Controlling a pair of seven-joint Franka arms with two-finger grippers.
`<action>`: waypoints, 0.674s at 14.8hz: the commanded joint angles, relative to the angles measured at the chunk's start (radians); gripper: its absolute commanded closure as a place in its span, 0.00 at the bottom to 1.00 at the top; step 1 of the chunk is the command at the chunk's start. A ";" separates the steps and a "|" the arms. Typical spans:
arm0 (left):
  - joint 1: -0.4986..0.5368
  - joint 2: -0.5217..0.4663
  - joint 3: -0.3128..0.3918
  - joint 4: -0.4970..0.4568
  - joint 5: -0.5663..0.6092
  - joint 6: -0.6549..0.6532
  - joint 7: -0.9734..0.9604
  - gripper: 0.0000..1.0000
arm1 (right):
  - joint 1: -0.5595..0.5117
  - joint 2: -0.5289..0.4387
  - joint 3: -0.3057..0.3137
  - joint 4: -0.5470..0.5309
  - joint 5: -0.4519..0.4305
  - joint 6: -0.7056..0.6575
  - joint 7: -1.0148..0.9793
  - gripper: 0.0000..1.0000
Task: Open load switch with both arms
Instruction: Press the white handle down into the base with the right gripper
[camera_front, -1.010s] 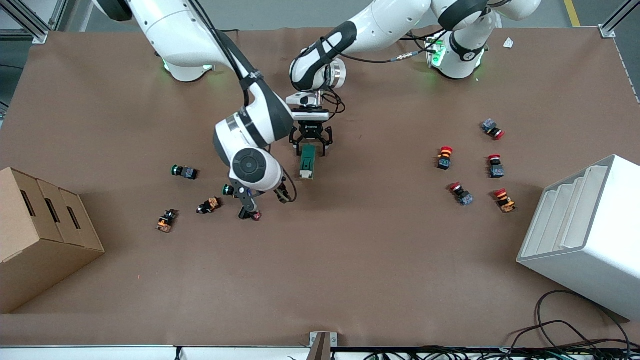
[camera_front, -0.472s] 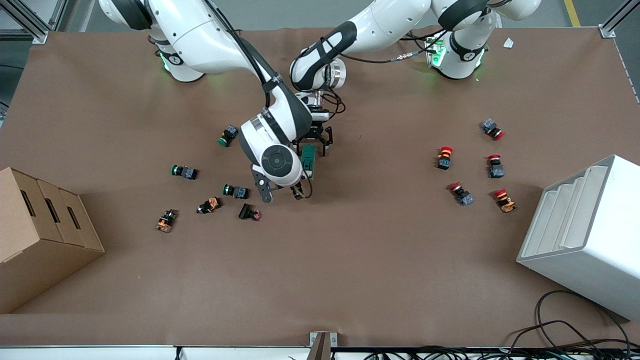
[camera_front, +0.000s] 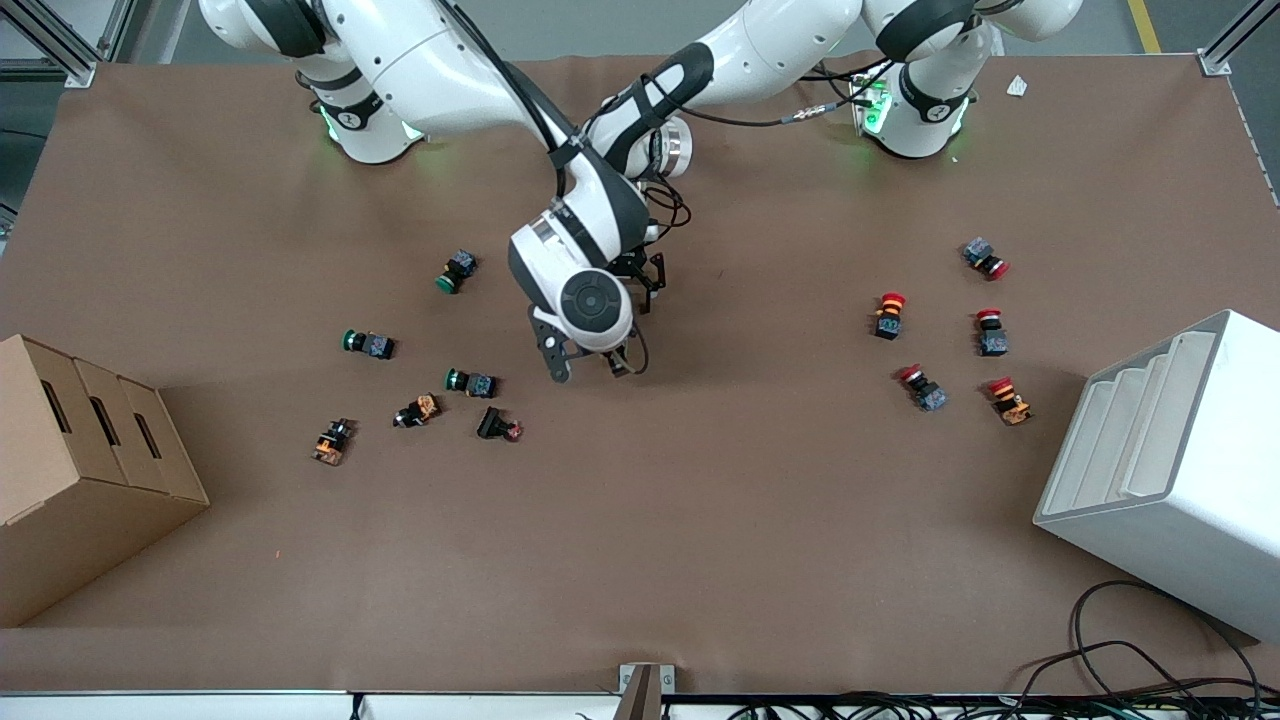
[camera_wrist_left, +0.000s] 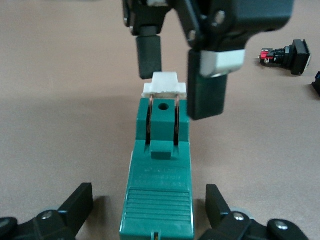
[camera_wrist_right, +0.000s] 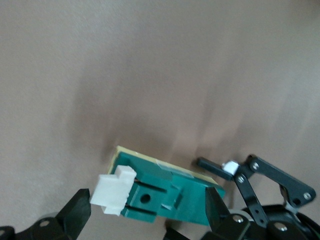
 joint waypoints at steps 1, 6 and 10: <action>-0.009 0.013 0.001 0.000 0.019 -0.005 -0.019 0.01 | -0.008 -0.008 0.009 0.010 0.015 -0.098 0.009 0.00; -0.006 0.008 0.001 0.006 0.019 -0.005 -0.020 0.01 | -0.011 -0.009 0.010 0.016 0.015 -0.125 0.007 0.00; -0.004 0.008 0.001 0.004 0.019 -0.005 -0.022 0.01 | -0.005 -0.020 0.012 0.019 0.015 -0.242 0.006 0.00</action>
